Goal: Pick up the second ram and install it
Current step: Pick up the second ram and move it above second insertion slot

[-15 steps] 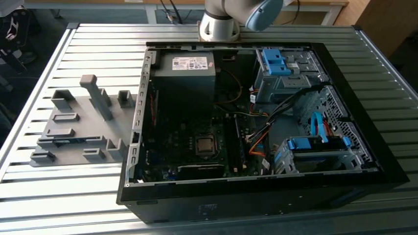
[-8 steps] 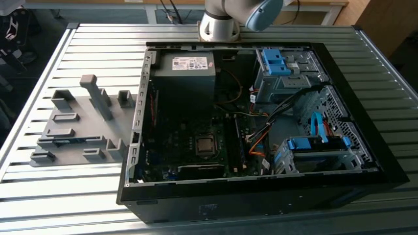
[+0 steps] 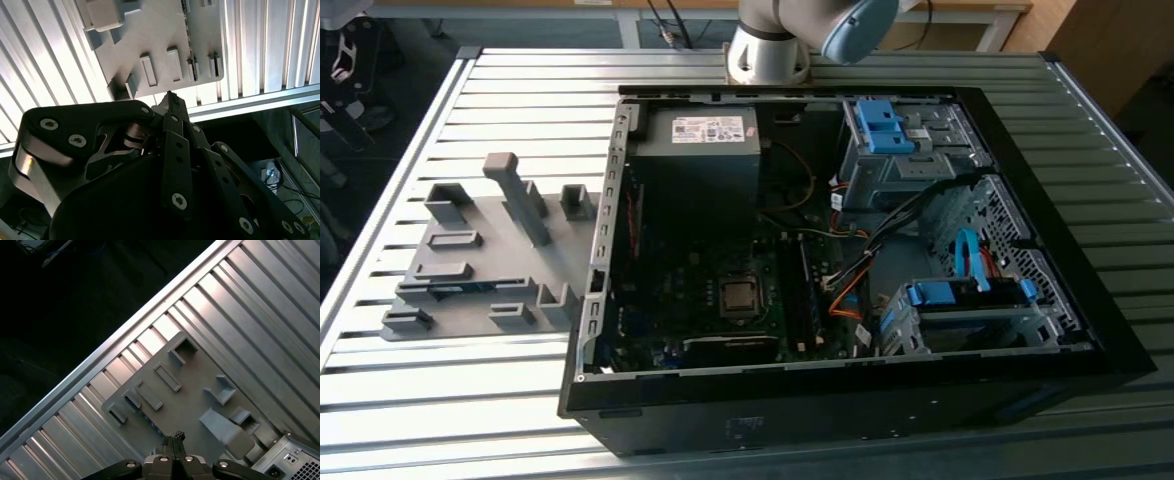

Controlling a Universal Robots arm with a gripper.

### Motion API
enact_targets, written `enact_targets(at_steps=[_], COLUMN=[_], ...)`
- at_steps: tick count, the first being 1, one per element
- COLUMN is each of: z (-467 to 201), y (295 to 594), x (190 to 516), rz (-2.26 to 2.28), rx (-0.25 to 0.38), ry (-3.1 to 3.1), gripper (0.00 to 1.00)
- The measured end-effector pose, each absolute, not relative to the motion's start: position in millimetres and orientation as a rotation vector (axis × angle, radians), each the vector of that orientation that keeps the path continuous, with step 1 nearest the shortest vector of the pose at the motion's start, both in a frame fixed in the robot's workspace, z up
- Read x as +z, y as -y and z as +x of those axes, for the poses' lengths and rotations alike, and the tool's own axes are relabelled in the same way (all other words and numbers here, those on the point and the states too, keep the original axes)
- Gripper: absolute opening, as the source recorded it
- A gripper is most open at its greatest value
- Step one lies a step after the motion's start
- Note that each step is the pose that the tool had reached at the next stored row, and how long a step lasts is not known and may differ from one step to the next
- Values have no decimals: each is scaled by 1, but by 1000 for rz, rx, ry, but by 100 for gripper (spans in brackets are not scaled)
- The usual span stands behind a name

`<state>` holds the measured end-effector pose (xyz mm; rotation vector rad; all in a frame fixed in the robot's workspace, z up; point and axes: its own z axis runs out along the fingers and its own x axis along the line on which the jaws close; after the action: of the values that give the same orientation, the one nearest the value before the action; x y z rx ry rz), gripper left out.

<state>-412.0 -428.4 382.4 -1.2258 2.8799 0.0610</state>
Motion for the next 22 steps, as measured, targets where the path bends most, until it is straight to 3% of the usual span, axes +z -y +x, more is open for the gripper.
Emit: enact_targets(at_steps=[22], z=[-412], y=[428], x=[382], rz=[-1460], rx=[62], ry=[-2772], gripper=[11])
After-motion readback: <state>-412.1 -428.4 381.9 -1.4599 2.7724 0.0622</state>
